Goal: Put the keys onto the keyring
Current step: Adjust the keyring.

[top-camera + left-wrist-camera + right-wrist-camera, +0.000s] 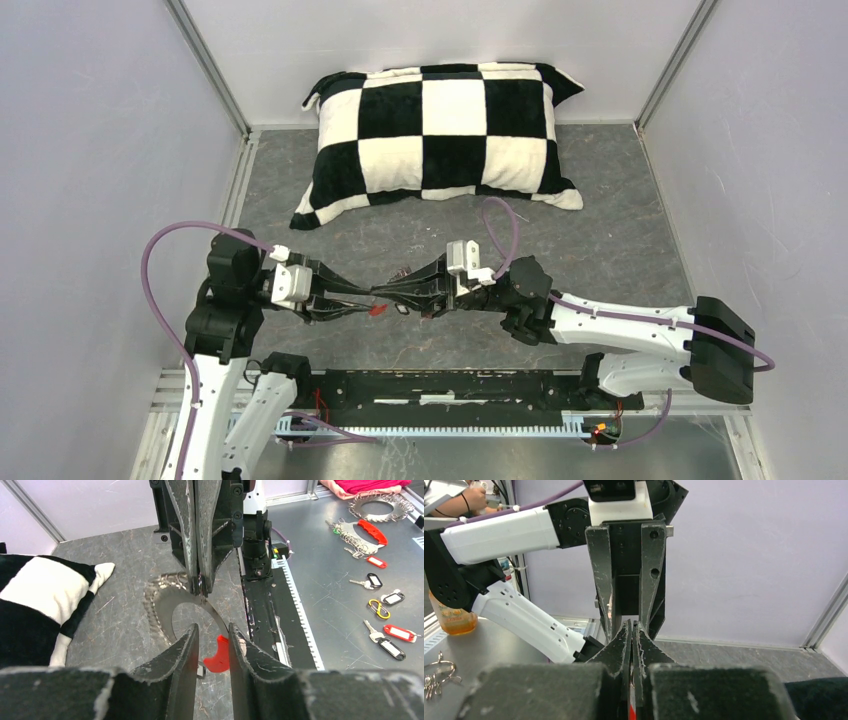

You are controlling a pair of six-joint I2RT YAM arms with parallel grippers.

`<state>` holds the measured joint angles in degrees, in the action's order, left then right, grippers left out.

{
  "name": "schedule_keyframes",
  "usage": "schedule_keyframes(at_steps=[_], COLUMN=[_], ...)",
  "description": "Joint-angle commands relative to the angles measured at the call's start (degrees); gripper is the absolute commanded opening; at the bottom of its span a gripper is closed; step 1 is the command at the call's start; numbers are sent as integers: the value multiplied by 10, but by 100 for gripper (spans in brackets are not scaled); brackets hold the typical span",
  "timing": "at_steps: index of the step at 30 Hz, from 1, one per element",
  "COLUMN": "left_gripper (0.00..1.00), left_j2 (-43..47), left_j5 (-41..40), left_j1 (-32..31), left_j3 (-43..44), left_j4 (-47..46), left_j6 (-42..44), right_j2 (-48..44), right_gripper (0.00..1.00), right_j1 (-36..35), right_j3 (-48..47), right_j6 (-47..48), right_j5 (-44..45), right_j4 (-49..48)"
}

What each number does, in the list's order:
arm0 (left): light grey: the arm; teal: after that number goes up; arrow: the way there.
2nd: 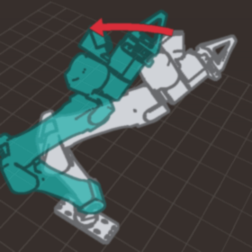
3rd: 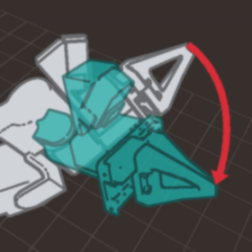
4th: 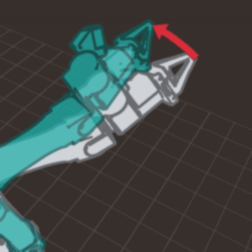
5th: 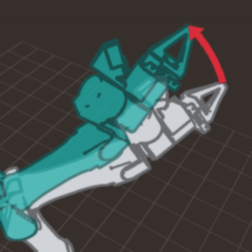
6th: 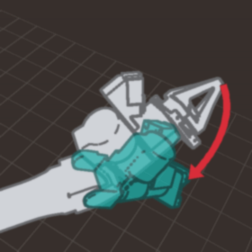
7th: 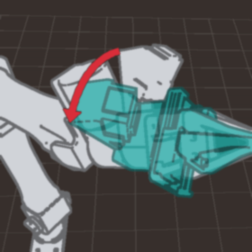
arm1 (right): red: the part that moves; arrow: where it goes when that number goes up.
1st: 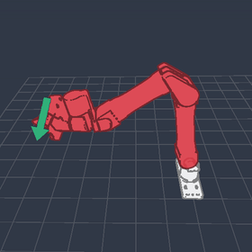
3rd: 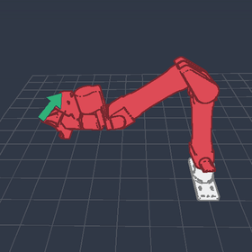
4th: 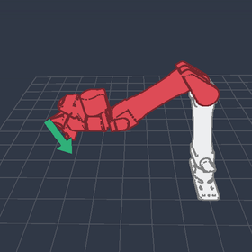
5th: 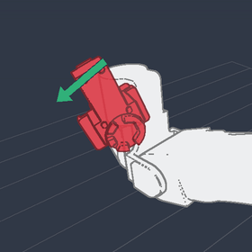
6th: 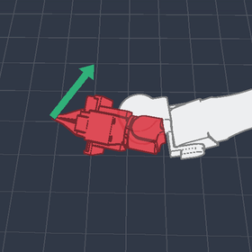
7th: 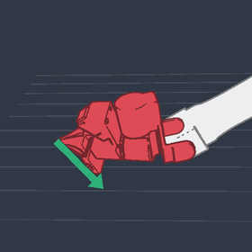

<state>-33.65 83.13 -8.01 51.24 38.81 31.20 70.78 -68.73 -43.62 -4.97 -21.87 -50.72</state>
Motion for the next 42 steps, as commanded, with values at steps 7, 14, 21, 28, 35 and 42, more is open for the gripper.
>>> schedule_keyframes(at_steps=[7,14,21,28,35,42], left_gripper=[33,34,37,35,32,32], left_j2=[-11,-12,-14,-20,-23,-29], left_j5=[19,2,-18,-47,-9,8], left_j1=[0,0,0,0,0,0], left_j3=[29,37,56,65,63,59], left_j4=[-17,-70,-91,-62,-61,-60], left_j6=[-29,-108,-155,-114,-123,-127], right_j2=[16,19,13,15,19,39], right_gripper=[0,0,0,0,0,0], right_j1=[-1,0,2,7,8,7], right_j3=[-7,-4,-1,1,-1,-15], right_j6=[-38,-40,-49,-74,-71,-79], right_j5=[-17,-27,-42,-60,-43,-47], right_j4=[-100,-95,-97,-128,-133,-144])
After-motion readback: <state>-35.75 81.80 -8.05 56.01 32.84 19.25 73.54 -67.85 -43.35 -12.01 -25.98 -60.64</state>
